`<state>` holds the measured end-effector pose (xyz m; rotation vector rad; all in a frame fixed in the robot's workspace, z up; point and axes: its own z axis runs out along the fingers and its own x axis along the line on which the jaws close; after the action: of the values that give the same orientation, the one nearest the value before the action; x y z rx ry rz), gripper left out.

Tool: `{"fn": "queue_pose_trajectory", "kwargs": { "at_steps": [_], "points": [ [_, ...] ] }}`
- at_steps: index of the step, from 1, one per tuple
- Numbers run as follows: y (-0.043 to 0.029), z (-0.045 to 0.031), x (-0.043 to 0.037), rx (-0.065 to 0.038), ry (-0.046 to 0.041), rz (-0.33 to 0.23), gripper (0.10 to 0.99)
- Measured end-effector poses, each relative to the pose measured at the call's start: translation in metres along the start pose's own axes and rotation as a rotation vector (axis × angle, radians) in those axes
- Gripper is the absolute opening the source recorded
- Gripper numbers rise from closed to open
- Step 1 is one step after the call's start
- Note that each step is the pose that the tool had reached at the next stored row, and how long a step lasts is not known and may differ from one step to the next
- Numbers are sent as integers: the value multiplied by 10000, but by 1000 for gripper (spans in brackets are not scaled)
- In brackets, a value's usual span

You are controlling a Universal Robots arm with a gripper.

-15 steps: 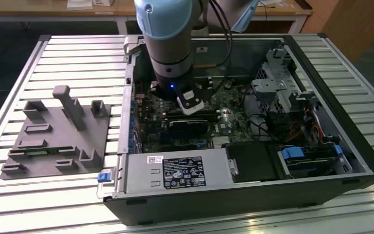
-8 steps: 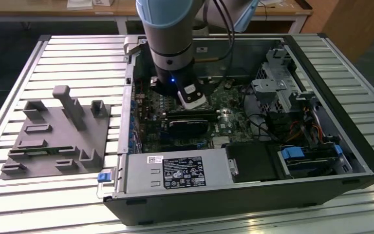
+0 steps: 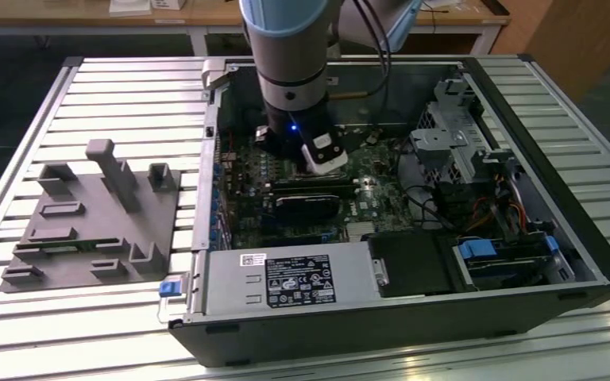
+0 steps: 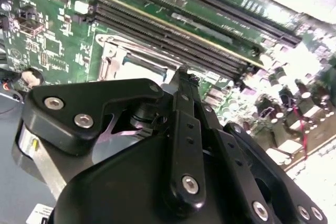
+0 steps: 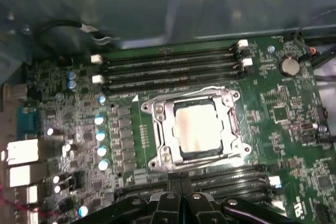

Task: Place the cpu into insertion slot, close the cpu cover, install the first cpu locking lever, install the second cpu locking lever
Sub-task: 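Install the second cpu locking lever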

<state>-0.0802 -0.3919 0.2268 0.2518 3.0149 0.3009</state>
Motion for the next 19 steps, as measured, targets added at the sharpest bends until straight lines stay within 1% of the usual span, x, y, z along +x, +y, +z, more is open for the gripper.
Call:
{"fn": "queue_pose_trajectory", "kwargs": {
  "at_steps": [3,4,6,10,14,19],
  "points": [
    [85,26,-2,98,-14,-11,106],
    [116,38,-5,164,-26,-20,106],
    [151,53,-16,273,-42,-34,106],
    [217,90,-62,417,-65,-50,106],
    [285,128,-120,515,-79,-62,106],
    [394,179,-199,604,-83,-70,106]
  ]
}}
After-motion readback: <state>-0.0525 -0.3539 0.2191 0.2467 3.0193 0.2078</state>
